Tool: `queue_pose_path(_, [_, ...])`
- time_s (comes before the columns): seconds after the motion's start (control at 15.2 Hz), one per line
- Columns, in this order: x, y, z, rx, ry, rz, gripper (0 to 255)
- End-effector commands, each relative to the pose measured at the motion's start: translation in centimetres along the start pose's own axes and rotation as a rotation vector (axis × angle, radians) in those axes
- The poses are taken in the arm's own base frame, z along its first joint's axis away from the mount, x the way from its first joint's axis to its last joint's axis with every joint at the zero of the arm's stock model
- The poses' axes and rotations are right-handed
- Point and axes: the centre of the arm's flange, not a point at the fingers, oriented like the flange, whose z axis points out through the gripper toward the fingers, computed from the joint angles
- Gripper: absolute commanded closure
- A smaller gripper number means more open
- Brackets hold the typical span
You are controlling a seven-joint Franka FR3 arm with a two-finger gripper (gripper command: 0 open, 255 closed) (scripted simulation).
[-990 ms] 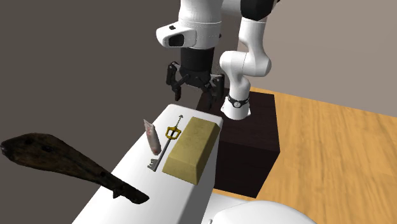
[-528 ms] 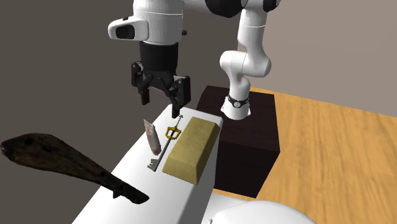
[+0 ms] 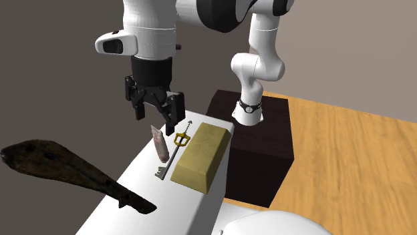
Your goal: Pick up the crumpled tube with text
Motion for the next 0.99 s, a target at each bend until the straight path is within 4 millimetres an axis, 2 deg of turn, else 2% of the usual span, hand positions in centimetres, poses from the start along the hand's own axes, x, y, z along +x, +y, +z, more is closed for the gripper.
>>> queue_pose_path(0.0, [-0.19,-0.06,1.09,0.000,0.001,0.000,0])
queue_pose_path(0.2, [-0.25,-0.06,1.39,0.000,0.001,0.000,0])
queue_pose_path(0.26, [-0.25,-0.08,1.39,0.000,0.001,0.000,255])
queue_pose_path(0.79, [-0.27,-0.04,1.44,0.000,0.001,0.000,255])
queue_pose_path(0.92, [-0.14,-0.06,0.87,0.000,0.001,0.000,255])
